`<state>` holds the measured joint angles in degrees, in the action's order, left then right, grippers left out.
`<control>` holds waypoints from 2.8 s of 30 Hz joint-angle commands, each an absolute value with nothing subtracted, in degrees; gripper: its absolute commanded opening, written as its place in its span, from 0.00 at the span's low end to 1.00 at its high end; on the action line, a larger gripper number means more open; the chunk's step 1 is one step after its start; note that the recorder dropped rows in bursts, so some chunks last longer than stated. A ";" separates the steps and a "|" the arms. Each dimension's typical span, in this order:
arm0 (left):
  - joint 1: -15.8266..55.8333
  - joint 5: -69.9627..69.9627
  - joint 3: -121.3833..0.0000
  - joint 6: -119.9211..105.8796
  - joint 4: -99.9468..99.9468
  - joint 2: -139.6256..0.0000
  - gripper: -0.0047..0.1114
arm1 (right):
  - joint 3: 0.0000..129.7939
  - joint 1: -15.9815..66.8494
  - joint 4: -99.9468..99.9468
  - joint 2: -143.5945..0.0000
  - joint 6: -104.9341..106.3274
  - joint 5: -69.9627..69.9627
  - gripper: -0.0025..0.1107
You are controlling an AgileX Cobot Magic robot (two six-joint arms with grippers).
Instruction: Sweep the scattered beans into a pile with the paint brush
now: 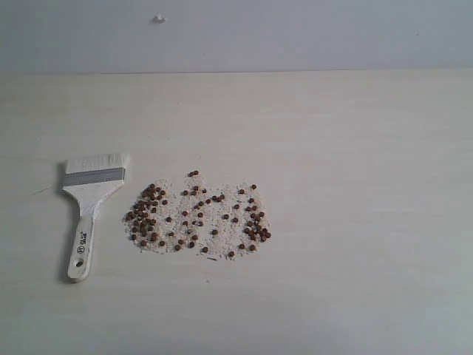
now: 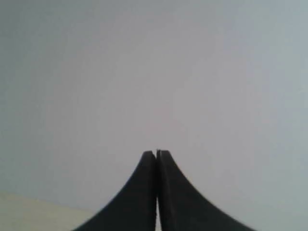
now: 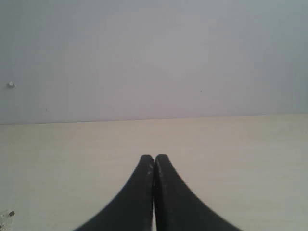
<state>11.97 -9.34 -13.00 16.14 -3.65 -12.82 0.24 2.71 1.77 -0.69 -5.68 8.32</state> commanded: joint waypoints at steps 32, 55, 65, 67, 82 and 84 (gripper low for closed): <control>27.22 42.90 -55.95 9.45 -6.37 -96.16 0.37 | 0.00 2.34 1.86 -0.87 -5.69 7.56 0.02; 27.26 36.75 -55.95 20.06 -3.71 -107.24 0.64 | 0.00 2.34 1.86 -0.87 -5.69 7.56 0.02; 27.26 36.55 -55.95 20.06 -3.68 -108.86 0.64 | 0.00 2.34 1.86 -0.87 -5.69 7.56 0.02; 27.26 36.67 -55.95 20.18 -3.68 -108.86 0.64 | 0.00 2.34 1.86 -0.87 -5.69 7.56 0.02; 27.26 38.54 -55.95 20.18 -3.04 -110.40 0.54 | 0.00 2.34 1.86 -0.87 -5.69 7.56 0.02; 27.26 37.99 -55.95 20.18 -2.78 -111.00 0.54 | 0.00 2.34 1.86 -0.87 -5.69 7.56 0.02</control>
<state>26.94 38.55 -56.21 19.71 -3.26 -109.57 0.24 2.71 1.77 -0.69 -5.68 8.21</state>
